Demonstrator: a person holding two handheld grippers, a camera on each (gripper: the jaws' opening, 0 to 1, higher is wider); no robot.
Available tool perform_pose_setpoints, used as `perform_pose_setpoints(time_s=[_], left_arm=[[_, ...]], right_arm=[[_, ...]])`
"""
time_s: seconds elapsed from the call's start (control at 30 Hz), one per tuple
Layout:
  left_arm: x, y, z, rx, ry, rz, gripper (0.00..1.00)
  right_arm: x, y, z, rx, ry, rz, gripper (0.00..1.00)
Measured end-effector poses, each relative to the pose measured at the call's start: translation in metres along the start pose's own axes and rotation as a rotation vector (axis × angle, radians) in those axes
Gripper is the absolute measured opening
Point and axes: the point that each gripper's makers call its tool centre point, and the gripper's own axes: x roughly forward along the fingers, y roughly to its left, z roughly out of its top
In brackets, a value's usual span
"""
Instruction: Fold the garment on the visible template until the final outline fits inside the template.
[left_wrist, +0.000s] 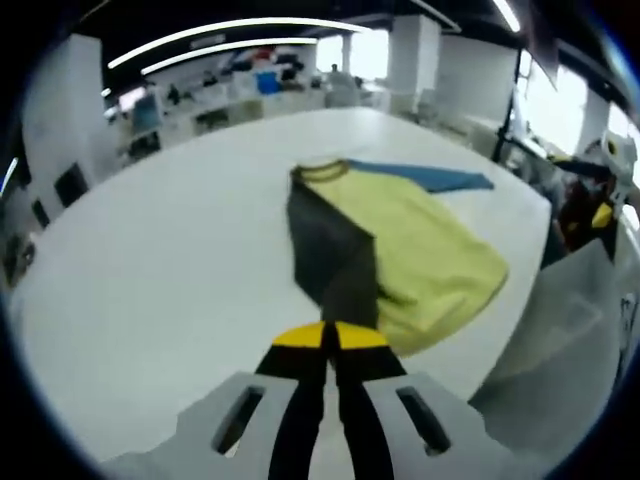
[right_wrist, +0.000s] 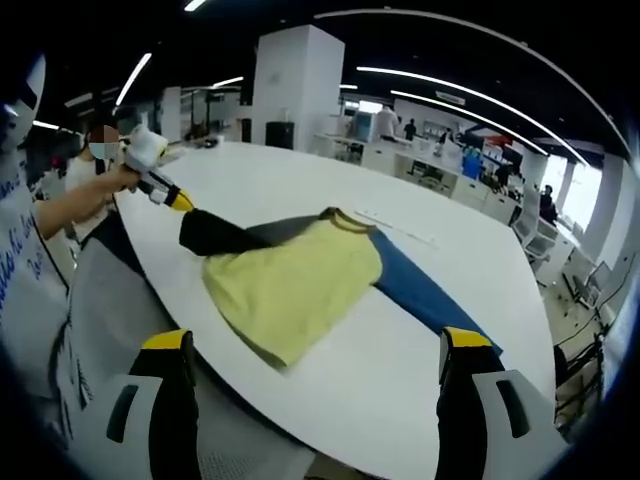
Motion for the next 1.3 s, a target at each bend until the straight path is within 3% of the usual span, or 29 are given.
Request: perform_pose_setpoints(time_s=[0.5, 0.93, 1.3], left_arm=[[0.004, 0.029, -0.008, -0.008, 0.029, 0.026, 0.0], [0.006, 0.056, -0.012, 0.0, 0.043, 0.044, 0.0], [0.007, 0.085, -0.021, -0.023, 0.049, 0.074, 0.0]], right_arm=[[-0.001, 0.008, 0.002, 0.004, 0.01, -0.017, 1.0], [-0.011, 0.008, 0.019, -0.022, 0.0, -0.044, 1.0], [-0.025, -0.005, 0.028, -0.039, -0.008, -0.108, 1.0]])
